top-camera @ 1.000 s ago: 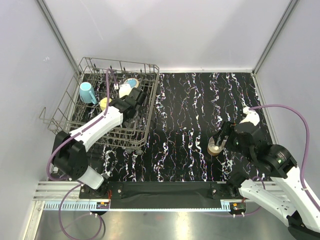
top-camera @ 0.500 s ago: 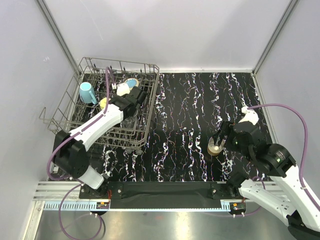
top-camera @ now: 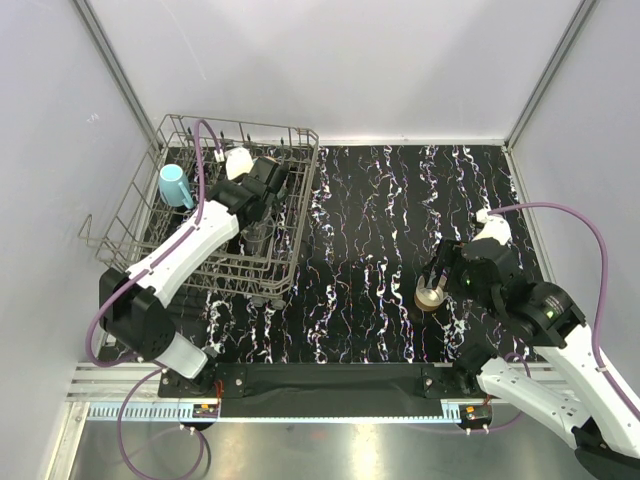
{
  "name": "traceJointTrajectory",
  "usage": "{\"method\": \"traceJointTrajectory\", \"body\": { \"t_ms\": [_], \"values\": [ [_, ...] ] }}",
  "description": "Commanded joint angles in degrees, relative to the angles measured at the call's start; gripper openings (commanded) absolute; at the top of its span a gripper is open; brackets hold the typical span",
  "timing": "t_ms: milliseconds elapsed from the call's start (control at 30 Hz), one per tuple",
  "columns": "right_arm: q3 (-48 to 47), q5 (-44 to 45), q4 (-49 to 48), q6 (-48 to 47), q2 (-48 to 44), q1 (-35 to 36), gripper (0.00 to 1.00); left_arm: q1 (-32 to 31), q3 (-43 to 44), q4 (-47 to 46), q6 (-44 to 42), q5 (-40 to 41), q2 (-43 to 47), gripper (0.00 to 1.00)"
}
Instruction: Load the cups into the dish rack
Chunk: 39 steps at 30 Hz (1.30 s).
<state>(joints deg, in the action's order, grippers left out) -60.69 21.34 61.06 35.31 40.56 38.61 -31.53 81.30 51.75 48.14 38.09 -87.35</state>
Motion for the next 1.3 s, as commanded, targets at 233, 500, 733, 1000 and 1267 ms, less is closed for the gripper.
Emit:
{"method": "traceJointTrajectory", "body": {
  "t_ms": [233, 500, 733, 1000, 1267],
  "values": [
    [-0.7, 1.2, -0.4, -0.4, -1.2, 0.0, 0.83, 3.9, -1.6, -11.3, -5.3, -0.5, -3.1, 0.00],
    [-0.8, 1.4, -0.1, -0.5, -0.8, 0.1, 0.83, 3.5, -5.0, -9.5, -0.3, -4.6, -5.9, 0.00],
    [0.2, -0.6, -0.9, 0.1, 0.5, 0.1, 0.83, 1.8, -6.7, -8.6, 1.5, -5.6, -7.6, 0.00],
    [0.5, -4.0, 1.9, 2.0, 4.6, 0.1, 0.83, 1.8, -6.6, -8.8, 1.6, -10.0, -9.9, 0.63],
    [-0.1, -7.1, 5.3, 5.1, 9.6, -0.2, 0.83, 1.8, -8.1, -9.5, 0.1, -11.6, -8.0, 0.99]
  ]
}}
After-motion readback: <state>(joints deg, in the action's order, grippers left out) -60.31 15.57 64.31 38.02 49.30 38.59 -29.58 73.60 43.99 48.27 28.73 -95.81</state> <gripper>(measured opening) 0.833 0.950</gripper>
